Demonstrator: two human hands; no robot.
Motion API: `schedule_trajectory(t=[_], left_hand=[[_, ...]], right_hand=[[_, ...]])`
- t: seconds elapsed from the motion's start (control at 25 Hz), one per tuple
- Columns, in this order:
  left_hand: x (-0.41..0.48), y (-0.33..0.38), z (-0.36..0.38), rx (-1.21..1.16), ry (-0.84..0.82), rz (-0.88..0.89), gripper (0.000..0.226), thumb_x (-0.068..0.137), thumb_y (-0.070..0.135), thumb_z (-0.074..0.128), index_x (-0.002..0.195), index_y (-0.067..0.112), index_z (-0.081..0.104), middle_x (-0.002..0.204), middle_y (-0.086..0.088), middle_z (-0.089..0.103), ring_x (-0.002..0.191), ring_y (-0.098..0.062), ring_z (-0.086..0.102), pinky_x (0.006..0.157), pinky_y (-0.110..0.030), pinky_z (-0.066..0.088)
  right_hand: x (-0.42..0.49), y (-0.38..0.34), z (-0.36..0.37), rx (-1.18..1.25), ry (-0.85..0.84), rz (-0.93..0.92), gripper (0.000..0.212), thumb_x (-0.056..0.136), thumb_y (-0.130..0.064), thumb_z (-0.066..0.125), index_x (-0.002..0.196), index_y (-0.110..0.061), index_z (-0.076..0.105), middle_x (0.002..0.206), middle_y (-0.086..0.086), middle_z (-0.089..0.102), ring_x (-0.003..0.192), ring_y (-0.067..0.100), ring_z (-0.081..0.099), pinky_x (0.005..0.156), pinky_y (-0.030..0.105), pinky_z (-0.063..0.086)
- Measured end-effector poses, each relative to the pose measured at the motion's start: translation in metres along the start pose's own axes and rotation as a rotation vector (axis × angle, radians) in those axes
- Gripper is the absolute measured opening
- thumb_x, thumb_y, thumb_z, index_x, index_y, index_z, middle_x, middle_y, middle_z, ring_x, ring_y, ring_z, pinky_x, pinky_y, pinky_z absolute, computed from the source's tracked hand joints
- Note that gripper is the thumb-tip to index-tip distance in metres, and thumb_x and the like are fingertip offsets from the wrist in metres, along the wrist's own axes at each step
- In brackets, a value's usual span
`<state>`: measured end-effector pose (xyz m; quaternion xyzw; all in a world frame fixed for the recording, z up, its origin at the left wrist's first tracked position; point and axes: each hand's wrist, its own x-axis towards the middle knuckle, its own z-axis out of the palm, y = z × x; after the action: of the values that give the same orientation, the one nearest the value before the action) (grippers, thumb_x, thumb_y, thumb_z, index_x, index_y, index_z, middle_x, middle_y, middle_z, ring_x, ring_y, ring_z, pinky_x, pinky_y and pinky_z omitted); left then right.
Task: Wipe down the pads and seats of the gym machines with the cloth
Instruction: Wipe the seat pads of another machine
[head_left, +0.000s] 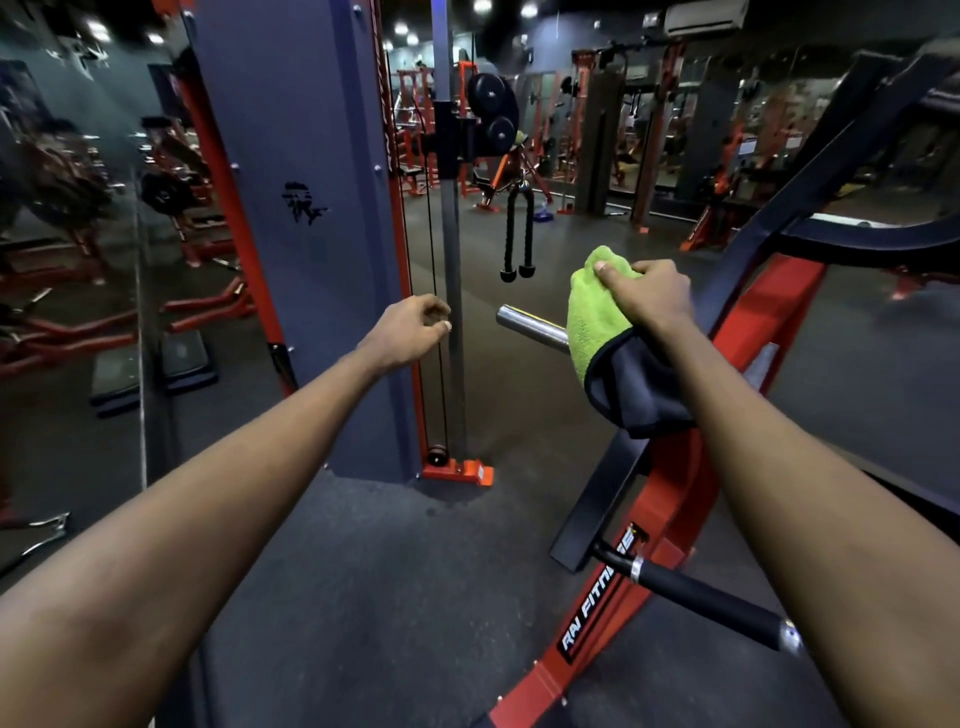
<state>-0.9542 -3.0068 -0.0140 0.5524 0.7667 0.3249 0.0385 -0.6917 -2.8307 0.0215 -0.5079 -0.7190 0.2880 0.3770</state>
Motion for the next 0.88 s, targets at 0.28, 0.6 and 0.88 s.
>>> schedule_trajectory(t=[0.28,0.6,0.88], left_hand=[[0.096,-0.030,0.009,-0.008,-0.003,0.034,0.032,0.099,0.026,0.059,0.130,0.016,0.062,0.126,0.001,0.063,0.117,-0.015,0.056,0.095,-0.026,0.042],[0.204,-0.051,0.031,-0.030,-0.014,0.091,0.032,0.097,0.026,0.061,0.128,0.017,0.064,0.121,0.002,0.065,0.108,-0.010,0.057,0.094,-0.022,0.041],[0.333,-0.107,0.063,-0.054,-0.036,0.210,0.027,0.095,0.024,0.064,0.120,0.016,0.068,0.117,-0.002,0.070,0.110,-0.018,0.064,0.091,-0.024,0.042]], right_hand=[[0.083,-0.017,0.034,0.008,0.025,0.007,0.072,0.086,-0.066,0.063,0.139,-0.017,0.061,0.142,0.015,0.059,0.131,0.034,0.055,0.106,0.038,0.044],[0.163,-0.021,0.069,-0.009,0.075,0.078,0.076,0.084,-0.069,0.064,0.139,-0.018,0.060,0.143,0.014,0.059,0.132,0.032,0.054,0.106,0.037,0.044],[0.234,-0.024,0.121,-0.044,0.204,0.136,0.073,0.084,-0.067,0.065,0.138,-0.018,0.061,0.141,0.012,0.060,0.131,0.031,0.056,0.105,0.035,0.044]])
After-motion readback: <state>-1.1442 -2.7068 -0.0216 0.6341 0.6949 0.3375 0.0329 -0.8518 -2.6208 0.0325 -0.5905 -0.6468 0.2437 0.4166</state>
